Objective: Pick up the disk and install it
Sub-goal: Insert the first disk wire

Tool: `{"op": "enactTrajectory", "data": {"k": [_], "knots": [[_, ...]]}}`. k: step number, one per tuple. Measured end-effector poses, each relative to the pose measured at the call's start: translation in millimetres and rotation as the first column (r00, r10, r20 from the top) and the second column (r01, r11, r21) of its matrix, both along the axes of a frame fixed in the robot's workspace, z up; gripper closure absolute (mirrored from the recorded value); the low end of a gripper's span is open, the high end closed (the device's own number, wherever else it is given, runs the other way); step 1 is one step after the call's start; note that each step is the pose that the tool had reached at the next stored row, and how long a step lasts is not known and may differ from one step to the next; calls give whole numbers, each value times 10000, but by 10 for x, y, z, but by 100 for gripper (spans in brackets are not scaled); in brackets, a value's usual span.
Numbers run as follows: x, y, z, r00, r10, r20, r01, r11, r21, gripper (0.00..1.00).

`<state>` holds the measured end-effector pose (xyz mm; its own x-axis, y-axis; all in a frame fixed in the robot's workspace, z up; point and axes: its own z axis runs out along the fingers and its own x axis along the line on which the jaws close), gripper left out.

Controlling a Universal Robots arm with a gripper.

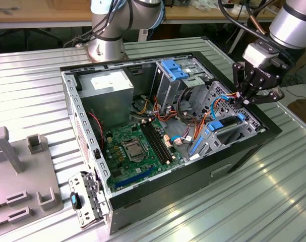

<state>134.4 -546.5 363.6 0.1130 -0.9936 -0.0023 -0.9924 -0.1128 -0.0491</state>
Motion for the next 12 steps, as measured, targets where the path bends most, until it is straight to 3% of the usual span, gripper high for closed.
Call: {"op": "enactTrajectory", "data": {"k": [1,4,7,12], "knots": [[9,0,-1,9994,339,0,-339,9994,1,89],[22,0,0,9968,797,-1,-797,9968,1,89],[35,0,-1,9904,1382,0,-1382,9904,1,89],[78,33,3,9887,1500,-1,-1500,9887,0,89]]}}
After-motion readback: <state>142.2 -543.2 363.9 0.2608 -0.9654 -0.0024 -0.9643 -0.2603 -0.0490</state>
